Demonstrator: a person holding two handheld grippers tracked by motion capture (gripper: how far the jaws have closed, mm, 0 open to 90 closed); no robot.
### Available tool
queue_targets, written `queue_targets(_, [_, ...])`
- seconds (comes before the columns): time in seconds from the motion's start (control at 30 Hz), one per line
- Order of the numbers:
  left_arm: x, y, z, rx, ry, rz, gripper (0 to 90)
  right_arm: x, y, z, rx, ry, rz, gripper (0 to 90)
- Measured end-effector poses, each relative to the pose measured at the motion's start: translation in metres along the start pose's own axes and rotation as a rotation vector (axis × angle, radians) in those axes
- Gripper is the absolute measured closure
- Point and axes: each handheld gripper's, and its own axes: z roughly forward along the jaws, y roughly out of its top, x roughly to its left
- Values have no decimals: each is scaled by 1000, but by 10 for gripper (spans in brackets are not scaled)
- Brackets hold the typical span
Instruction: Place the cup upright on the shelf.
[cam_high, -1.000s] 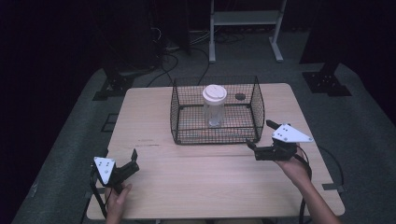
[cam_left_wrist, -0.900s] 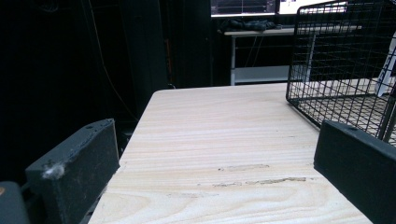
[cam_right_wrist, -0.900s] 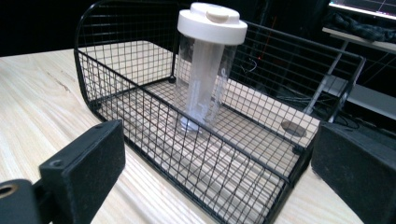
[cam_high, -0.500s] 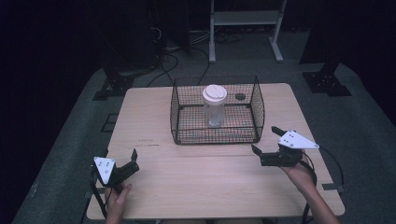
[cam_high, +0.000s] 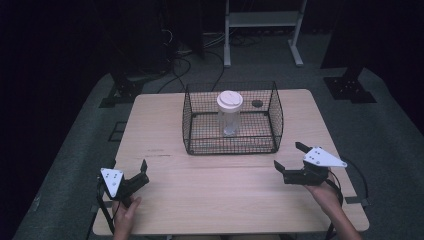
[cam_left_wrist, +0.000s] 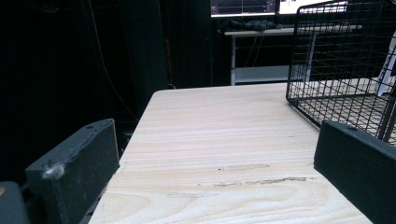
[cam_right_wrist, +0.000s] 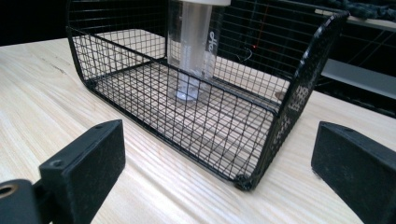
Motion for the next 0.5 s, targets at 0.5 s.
queue_targets(0.5, [0, 0, 0, 1, 2, 0, 0, 3, -16, -17, -25, -44, 21, 24])
